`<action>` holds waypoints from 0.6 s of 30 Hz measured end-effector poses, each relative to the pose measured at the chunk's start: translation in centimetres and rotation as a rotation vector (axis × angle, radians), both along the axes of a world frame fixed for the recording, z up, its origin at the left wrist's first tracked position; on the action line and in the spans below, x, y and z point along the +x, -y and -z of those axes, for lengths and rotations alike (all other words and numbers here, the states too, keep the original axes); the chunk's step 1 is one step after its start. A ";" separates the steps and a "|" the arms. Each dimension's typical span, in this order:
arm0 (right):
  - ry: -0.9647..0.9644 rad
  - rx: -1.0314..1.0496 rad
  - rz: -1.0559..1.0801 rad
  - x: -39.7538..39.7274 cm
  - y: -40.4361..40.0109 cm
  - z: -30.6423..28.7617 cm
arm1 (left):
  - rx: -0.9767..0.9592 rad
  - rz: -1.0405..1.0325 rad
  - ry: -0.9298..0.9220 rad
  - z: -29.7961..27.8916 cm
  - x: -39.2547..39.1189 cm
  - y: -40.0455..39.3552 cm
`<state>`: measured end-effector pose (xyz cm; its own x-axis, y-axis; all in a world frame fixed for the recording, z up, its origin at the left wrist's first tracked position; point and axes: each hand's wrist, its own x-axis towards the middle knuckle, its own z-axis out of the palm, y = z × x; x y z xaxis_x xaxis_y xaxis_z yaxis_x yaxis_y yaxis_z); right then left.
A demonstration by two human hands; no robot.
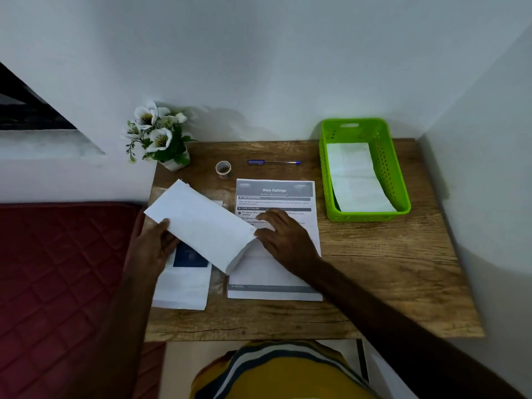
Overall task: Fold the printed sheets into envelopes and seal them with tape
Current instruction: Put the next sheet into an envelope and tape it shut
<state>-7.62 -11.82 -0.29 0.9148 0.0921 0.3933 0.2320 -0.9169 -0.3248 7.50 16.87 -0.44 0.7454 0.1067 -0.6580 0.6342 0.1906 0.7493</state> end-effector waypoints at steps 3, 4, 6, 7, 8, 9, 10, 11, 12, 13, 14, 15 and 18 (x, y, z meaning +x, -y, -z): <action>-0.025 -0.033 0.030 0.4 -0.1 0.7 | 0.135 -0.023 0.149 0.6 -1.0 0.7; -0.021 -0.038 0.033 0.5 -0.2 0.9 | 0.236 -0.016 0.213 0.7 -1.5 1.0; -0.014 -0.053 0.026 0.7 -0.1 1.1 | 0.609 -0.013 0.307 0.5 -2.5 1.6; -0.016 -0.060 0.021 0.8 -0.1 1.2 | 0.811 -0.007 0.341 0.3 -3.1 1.8; -0.023 -0.062 0.020 0.9 0.0 1.3 | 0.972 0.012 0.407 0.1 -3.7 2.1; -0.032 -0.061 0.019 0.9 0.1 1.4 | 1.068 0.046 0.502 -0.2 -4.4 2.5; -0.042 -0.058 0.022 1.0 0.2 1.4 | 1.125 0.110 0.619 -0.2 -5.0 2.9; -0.053 -0.055 0.028 1.0 0.3 1.4 | 1.169 0.214 0.742 0.0 -5.6 3.3; -0.064 -0.053 0.035 1.1 0.4 1.4 | 1.203 0.347 0.871 0.5 -6.1 3.6; -0.073 -0.049 0.044 1.1 0.4 1.4 | 1.213 0.491 0.996 0.9 -6.5 3.8; -0.086 -0.038 0.059 1.1 0.4 1.3 | 1.189 0.628 1.103 1.4 -6.9 4.0; -0.103 -0.017 0.085 1.0 0.4 1.2 | 1.150 0.743 1.183 1.9 -7.2 4.2; -0.144 0.122 0.290 -0.1 0.3 0.6 | 1.116 0.941 1.201 3.0 -8.2 4.9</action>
<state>-7.75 -12.12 -0.86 0.9429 -0.2198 0.2505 -0.0890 -0.8905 -0.4462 -0.72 11.92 -3.43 0.7560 -0.6012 0.2589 -0.6541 -0.6794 0.3325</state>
